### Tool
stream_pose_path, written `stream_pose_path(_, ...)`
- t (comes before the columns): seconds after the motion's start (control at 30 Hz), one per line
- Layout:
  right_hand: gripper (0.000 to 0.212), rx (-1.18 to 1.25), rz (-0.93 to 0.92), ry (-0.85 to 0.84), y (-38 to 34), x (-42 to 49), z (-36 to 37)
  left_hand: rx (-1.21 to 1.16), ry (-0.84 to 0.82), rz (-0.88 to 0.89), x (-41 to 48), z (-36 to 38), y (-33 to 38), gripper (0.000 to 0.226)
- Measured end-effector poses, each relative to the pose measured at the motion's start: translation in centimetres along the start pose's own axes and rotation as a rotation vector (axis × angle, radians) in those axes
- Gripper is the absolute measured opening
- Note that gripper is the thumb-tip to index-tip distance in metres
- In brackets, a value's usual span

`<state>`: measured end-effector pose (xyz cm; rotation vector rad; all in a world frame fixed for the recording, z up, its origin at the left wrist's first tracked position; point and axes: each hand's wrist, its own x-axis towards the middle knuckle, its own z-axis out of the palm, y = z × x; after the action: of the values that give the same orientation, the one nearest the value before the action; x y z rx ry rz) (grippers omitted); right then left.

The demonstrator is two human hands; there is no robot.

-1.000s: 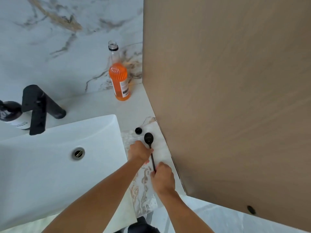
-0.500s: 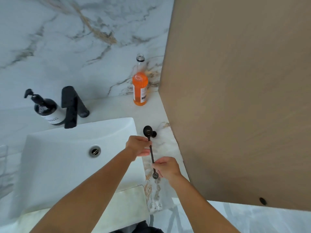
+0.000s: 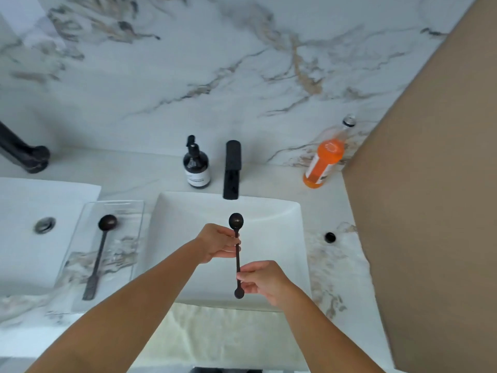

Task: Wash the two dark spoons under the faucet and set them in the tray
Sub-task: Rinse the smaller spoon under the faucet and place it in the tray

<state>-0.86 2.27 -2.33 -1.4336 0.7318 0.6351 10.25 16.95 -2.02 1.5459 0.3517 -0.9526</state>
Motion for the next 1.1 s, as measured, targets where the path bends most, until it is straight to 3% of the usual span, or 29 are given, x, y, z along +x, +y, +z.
stream_pose_path(0.1, 0.019, -0.018, 0.021, -0.027, -0.9, 0.7, 3.3, 0.029, 0.029, 0.015, 0.2, -3.4, -0.3, 0.01)
stream_pose_path(0.2, 0.015, -0.097, 0.04, -0.002, -3.1, 1.3, 5.2, 0.025, 0.023, 0.016, 0.8, -5.6, 0.1, 0.015)
stream_pose_path(0.3, 0.014, -0.251, -0.095, 0.324, -8.1, 2.1, 5.0, 0.011, 0.011, 0.011, 1.2, -6.5, 0.9, 0.014)
stream_pose_path(0.4, 0.014, -0.131, -0.309, 0.511, -14.5, 2.0, 3.8, -0.005, -0.017, 0.012, 1.4, -6.5, 1.5, 0.016)
stream_pose_path(0.47, 0.013, -0.025, -0.354, 0.471, -18.1, 2.3, 3.4, -0.019, -0.035, 0.01, 1.6, -6.3, 1.7, 0.018)
stream_pose_path(0.6, 0.01, 0.158, -0.247, 0.264, -21.8, 2.5, 3.4, -0.028, -0.068, -0.006, 1.8, -5.4, 1.5, 0.019)
stream_pose_path(0.77, 0.025, -0.086, -0.157, 0.297, -22.6, 4.3, 3.4, -0.023, -0.075, -0.022, 2.2, -4.8, 1.5, 0.02)
stream_pose_path(1.1, 0.011, 0.158, -0.165, 0.379, -24.1, 5.9, 3.5, 0.013, -0.093, -0.03, 2.5, -3.7, 1.4, 0.022)
